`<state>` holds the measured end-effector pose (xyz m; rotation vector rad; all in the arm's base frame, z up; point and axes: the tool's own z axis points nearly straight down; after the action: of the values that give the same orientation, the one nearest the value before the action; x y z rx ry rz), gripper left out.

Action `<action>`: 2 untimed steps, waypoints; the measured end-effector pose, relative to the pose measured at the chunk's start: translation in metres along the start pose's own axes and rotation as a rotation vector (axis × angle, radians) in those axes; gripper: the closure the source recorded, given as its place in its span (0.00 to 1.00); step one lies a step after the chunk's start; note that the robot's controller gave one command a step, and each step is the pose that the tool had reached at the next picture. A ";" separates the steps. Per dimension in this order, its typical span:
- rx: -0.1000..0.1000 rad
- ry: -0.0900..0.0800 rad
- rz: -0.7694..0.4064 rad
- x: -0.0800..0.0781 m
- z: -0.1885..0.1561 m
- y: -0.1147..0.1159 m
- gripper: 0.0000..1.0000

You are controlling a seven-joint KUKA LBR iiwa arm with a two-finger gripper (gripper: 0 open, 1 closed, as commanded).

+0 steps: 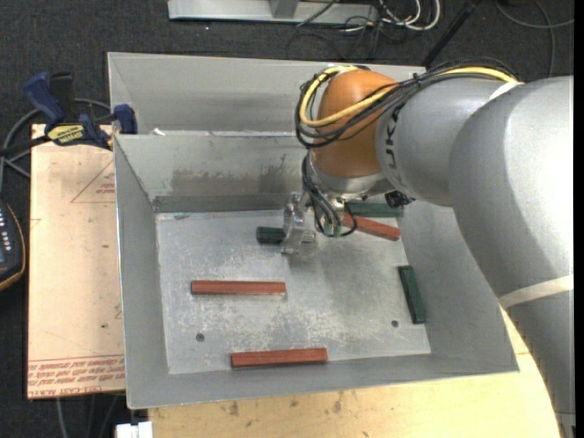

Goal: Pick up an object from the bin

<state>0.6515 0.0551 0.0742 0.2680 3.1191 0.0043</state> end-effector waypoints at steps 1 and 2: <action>-0.001 0.001 -0.350 0.005 -0.129 0.032 1.00; 0.000 0.007 -0.348 0.006 -0.126 0.031 0.00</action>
Offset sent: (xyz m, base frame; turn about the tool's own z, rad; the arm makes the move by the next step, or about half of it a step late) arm -0.0030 0.0311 0.1255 -0.3511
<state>0.6494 0.0862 0.2000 -0.2766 3.1250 0.0024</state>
